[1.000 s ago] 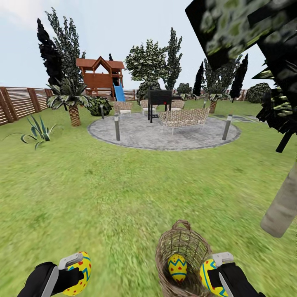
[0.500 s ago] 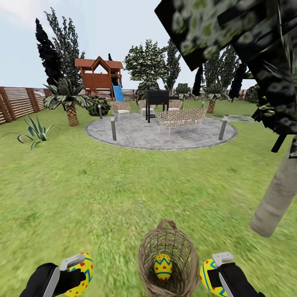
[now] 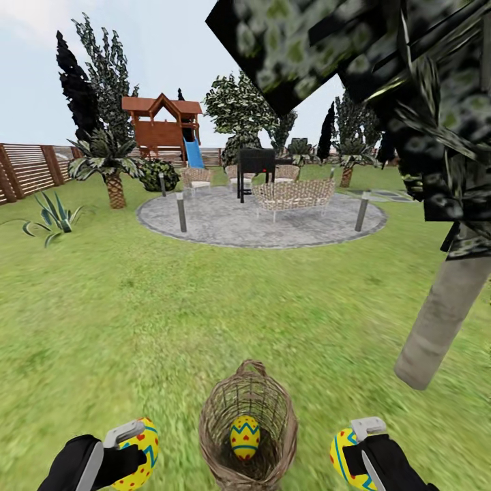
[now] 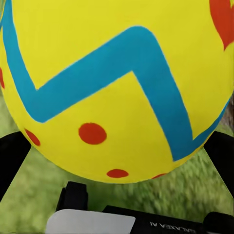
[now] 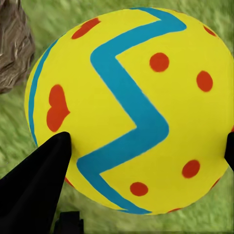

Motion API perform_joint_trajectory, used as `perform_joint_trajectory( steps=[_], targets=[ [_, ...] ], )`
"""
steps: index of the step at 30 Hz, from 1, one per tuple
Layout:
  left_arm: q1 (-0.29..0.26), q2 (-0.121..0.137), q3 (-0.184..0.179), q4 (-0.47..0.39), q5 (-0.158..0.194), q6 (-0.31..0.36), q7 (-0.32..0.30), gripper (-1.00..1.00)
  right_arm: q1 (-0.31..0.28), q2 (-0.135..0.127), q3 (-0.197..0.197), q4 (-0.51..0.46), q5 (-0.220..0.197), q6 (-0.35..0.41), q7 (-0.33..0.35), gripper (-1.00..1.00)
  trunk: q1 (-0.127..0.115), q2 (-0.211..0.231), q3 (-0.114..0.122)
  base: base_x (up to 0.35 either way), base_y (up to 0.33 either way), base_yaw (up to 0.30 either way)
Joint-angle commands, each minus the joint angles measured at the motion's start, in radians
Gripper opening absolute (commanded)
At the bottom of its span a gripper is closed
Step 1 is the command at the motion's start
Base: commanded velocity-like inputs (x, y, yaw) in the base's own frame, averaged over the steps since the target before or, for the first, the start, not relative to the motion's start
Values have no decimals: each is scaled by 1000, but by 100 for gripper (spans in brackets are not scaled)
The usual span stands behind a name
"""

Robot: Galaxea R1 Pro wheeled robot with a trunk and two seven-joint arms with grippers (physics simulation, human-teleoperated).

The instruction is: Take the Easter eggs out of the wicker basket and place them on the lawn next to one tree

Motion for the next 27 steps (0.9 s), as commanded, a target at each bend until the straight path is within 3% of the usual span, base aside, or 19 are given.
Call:
perform_joint_trajectory(
  steps=[1, 9, 19, 23, 27],
  targets=[
    [-1, -1, 2, -1, 2, 5, -2, -100, -1, -1, 4, -1, 3, 5, -3, -100, 0, -1, -1, -227, -221, 0],
    [0, -12, 2, -1, 1, -34, 1, -100, -1, -1, 4, 0, 3, 5, -3, -100, 0, -1, -1, -59, -304, 0],
    [0, 0, 5, -17, 4, -35, -4, -100, -1, -4, 2, -1, 2, 5, -3, -100, 0, -1, -1, 0, -335, 0],
    [0, 0, 5, -17, 4, -35, -5, -100, -1, -29, 1, -2, -4, 5, -3, -100, 0, -1, -1, 0, -335, 0],
    [0, -2, 3, -15, 3, -35, -4, -100, -1, -33, 2, -3, -6, 5, -3, -100, 0, -1, -1, 0, -335, 0]
  ],
)
